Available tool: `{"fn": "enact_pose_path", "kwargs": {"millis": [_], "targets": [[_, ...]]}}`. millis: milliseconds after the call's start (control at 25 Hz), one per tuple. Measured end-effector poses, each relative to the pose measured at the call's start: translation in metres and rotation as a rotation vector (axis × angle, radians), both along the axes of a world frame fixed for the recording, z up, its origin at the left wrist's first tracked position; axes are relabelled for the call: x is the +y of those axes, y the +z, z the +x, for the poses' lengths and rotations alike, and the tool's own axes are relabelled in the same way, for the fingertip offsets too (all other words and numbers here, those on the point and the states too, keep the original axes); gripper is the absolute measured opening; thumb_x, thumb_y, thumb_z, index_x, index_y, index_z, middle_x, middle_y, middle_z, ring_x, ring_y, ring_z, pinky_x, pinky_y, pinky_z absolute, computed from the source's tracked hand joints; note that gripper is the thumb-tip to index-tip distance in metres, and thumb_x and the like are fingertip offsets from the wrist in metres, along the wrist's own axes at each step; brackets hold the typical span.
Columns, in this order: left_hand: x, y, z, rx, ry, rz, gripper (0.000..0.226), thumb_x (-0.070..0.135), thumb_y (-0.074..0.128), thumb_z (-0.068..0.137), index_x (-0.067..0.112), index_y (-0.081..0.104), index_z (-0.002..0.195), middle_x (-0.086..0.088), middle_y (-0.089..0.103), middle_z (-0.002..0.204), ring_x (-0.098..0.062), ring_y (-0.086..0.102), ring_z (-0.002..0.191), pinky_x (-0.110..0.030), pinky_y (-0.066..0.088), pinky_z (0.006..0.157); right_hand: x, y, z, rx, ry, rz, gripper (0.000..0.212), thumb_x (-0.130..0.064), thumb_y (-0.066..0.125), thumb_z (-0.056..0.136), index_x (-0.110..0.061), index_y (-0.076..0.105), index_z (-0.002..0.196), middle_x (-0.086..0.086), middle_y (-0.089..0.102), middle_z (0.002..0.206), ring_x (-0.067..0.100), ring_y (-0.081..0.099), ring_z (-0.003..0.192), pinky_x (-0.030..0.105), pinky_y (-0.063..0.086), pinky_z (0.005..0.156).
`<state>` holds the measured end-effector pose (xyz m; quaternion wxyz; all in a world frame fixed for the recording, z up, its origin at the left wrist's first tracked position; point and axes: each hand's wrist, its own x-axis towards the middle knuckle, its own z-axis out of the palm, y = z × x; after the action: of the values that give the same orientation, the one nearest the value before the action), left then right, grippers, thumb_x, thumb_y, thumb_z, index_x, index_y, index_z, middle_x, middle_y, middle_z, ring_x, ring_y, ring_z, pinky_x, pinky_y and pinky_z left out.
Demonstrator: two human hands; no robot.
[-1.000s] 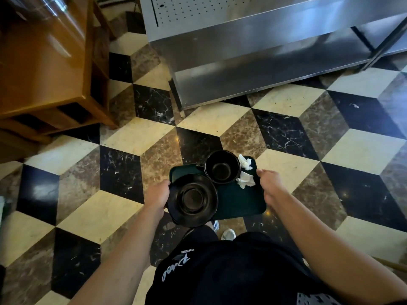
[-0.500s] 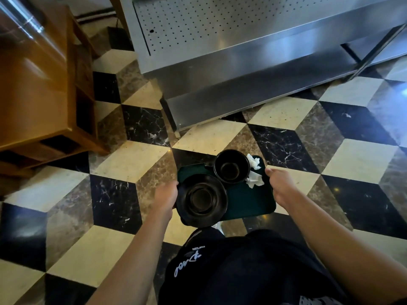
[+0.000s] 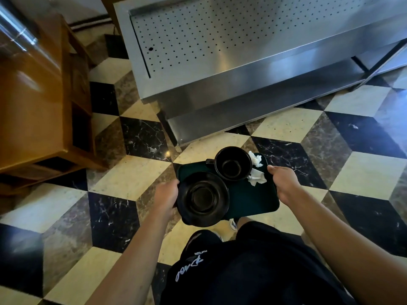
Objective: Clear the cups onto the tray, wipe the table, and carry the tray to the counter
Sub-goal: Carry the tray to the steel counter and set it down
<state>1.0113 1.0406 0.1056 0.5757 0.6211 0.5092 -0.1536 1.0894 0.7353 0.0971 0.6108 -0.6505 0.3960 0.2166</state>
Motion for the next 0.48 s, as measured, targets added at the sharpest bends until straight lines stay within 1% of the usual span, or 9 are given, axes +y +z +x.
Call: {"fn": "enact_pose_path", "kwargs": {"millis": [40, 120, 200, 360, 400, 480], "targets": [[0.0, 0.001, 0.012, 0.0, 0.004, 0.002, 0.022, 0.022, 0.058, 0.099, 0.004, 0.071, 0.103, -0.015, 0.073, 0.093, -0.027, 0.067, 0.08, -0.036, 0.051, 0.068, 0.0, -0.001, 0.014, 0.001, 0.007, 0.007, 0.024, -0.018, 0.057, 0.104, -0.002, 0.075, 0.105, 0.022, 0.076, 0.104, 0.039, 0.074, 0.096, 0.053, 0.059, 0.092], [-0.002, 0.004, 0.038, -0.009, 0.022, 0.011, 0.022, 0.022, 0.057, 0.099, 0.005, 0.072, 0.102, -0.013, 0.072, 0.089, -0.025, 0.066, 0.077, -0.034, 0.05, 0.065, 0.0, -0.002, 0.043, 0.007, 0.027, 0.016, 0.025, -0.018, 0.056, 0.105, -0.002, 0.075, 0.104, 0.023, 0.077, 0.103, 0.039, 0.075, 0.096, 0.053, 0.059, 0.092], [-0.003, 0.007, 0.061, -0.015, 0.038, 0.029, 0.023, 0.022, 0.057, 0.098, 0.004, 0.072, 0.101, -0.011, 0.071, 0.085, -0.025, 0.065, 0.075, -0.035, 0.049, 0.066, -0.001, -0.001, 0.07, 0.008, 0.046, 0.024, 0.026, -0.02, 0.055, 0.105, -0.004, 0.076, 0.103, 0.023, 0.077, 0.102, 0.039, 0.075, 0.094, 0.052, 0.06, 0.091], [-0.013, 0.021, 0.115, -0.039, 0.087, 0.053, 0.021, 0.02, 0.058, 0.096, 0.007, 0.068, 0.084, -0.01, 0.066, 0.077, -0.026, 0.062, 0.072, -0.037, 0.046, 0.067, -0.002, 0.01, 0.135, -0.024, 0.083, 0.048, 0.028, -0.018, 0.056, 0.104, -0.004, 0.077, 0.093, 0.024, 0.077, 0.101, 0.043, 0.074, 0.097, 0.058, 0.057, 0.095], [-0.015, 0.025, 0.128, -0.038, 0.098, 0.068, 0.021, 0.021, 0.058, 0.095, 0.007, 0.068, 0.082, -0.01, 0.066, 0.077, -0.027, 0.062, 0.072, -0.039, 0.046, 0.067, -0.003, 0.014, 0.152, -0.028, 0.092, 0.049, 0.028, -0.018, 0.056, 0.104, -0.004, 0.077, 0.092, 0.024, 0.077, 0.101, 0.042, 0.074, 0.096, 0.057, 0.058, 0.094], [-0.018, 0.03, 0.153, -0.036, 0.119, 0.088, 0.021, 0.021, 0.058, 0.094, 0.008, 0.068, 0.081, -0.01, 0.067, 0.076, -0.029, 0.062, 0.073, -0.04, 0.046, 0.067, -0.006, 0.021, 0.183, -0.04, 0.121, 0.051, 0.026, -0.017, 0.056, 0.103, -0.002, 0.076, 0.096, 0.023, 0.076, 0.101, 0.038, 0.074, 0.092, 0.047, 0.061, 0.086]]}}
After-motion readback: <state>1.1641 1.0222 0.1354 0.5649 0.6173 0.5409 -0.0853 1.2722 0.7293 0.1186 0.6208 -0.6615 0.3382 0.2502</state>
